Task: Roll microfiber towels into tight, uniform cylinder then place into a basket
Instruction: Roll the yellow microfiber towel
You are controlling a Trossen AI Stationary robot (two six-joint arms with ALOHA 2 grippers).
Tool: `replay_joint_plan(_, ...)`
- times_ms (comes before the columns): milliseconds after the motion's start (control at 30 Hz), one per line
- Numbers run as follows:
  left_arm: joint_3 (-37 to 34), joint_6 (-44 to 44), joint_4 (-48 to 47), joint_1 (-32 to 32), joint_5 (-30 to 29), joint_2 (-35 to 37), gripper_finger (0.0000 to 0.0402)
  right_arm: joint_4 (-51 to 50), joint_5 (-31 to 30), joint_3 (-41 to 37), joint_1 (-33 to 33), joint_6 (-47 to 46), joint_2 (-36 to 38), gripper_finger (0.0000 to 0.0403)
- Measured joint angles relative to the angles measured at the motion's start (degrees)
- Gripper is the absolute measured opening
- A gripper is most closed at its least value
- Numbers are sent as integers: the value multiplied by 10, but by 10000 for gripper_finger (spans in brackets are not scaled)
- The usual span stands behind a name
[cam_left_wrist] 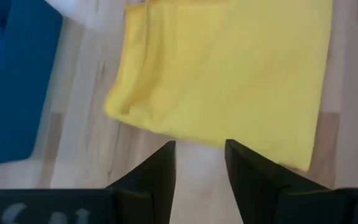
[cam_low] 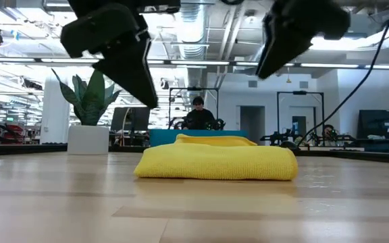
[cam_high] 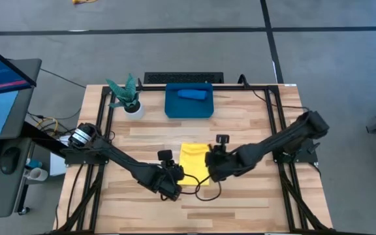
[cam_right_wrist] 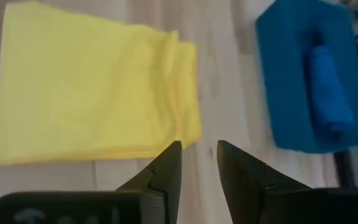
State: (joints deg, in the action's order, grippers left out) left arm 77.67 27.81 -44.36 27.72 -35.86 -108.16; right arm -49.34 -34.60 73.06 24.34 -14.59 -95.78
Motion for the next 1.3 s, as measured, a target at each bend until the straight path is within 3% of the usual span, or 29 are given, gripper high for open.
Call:
replay_joint_plan(267, -32, -62, 82, -25, -8, -2, 128, 139, -13, -152, 16, 1, 113, 122)
replay_joint_plan(500, -94, -116, 231, -82, 25, -3, 107, 301, 20, -242, 8, 39, 133, 123)
replay_joint_plan(733, -131, -147, 307, -133, 86, -2, 92, 429, 66, -267, -35, 95, 85, 123)
replay_joint_plan(933, -142, -147, 314, -148, 100, -3, 88, 496, 158, -267, -76, 121, 16, 122)
replay_joint_plan(1300, -143, -152, 316, -153, 97, -3, 88, 528, 166, -267, -137, 88, -49, 122)
